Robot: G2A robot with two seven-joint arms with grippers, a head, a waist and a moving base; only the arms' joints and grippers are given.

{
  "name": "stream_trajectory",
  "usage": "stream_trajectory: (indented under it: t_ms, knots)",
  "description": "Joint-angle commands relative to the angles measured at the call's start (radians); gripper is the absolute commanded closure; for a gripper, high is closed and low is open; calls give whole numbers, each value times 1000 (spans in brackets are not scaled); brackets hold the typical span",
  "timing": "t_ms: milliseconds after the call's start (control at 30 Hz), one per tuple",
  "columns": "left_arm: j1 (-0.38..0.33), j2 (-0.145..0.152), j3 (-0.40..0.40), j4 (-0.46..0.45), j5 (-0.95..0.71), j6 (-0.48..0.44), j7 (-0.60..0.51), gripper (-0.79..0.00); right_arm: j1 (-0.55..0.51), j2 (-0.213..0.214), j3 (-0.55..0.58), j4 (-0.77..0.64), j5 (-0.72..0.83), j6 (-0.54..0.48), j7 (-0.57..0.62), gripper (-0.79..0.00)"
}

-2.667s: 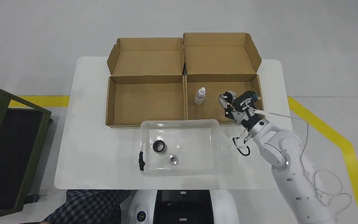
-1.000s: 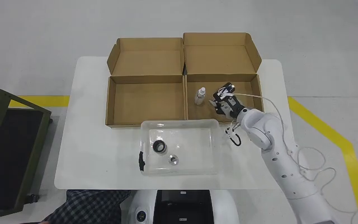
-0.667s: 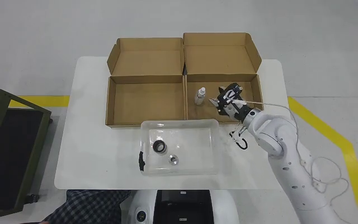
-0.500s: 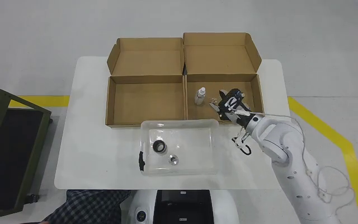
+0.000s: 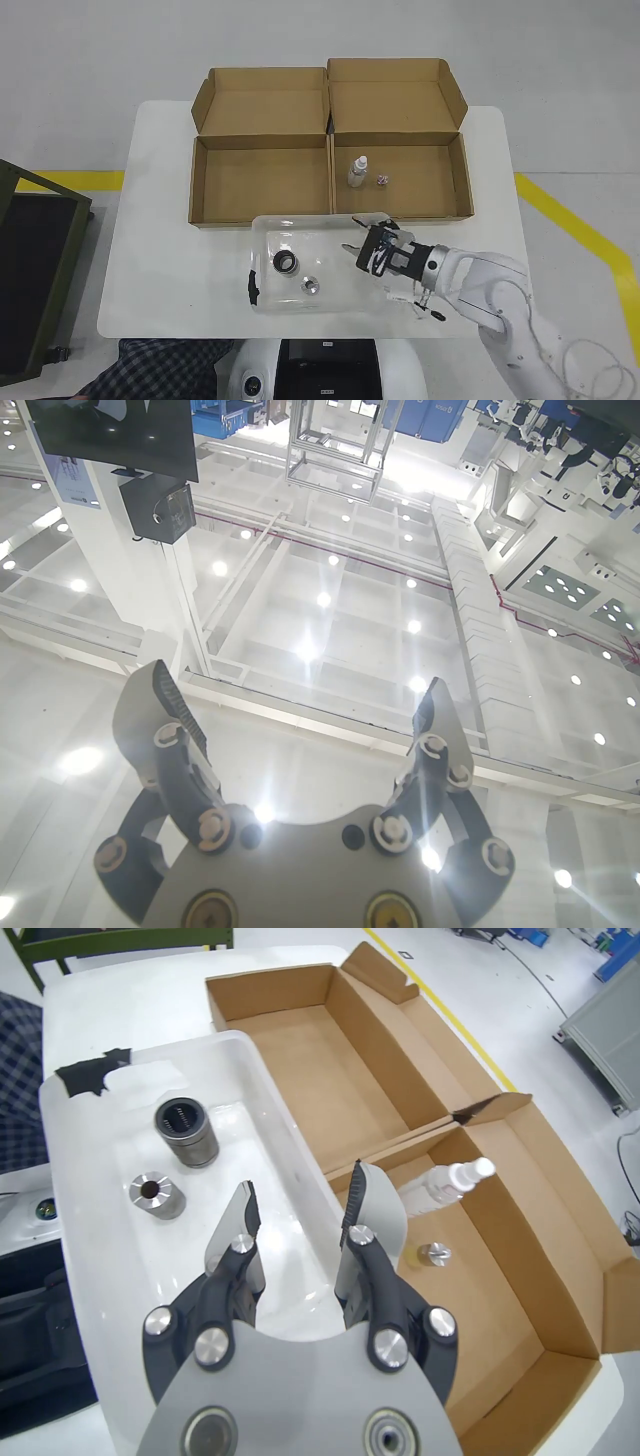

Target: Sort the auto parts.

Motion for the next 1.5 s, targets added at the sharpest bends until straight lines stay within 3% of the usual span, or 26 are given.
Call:
stream_trajectory:
  t_ms: [0, 533, 1067, 1467]
  knots:
    - [0, 0, 0, 0, 0, 0, 0, -785, -1, 0, -22, 5, -9, -15, -2, -332]
    - [0, 0, 0, 0, 0, 0, 0, -785, 74, -9, -177, 103, -61, -81, 76, -345]
    - [0, 0, 0, 0, 0, 0, 0, -785, 197, -27, -291, 216, 27, -132, 192, -339]
    - [0, 0, 0, 0, 0, 0, 0, -785, 241, -34, -332, 261, 72, -121, 212, -339]
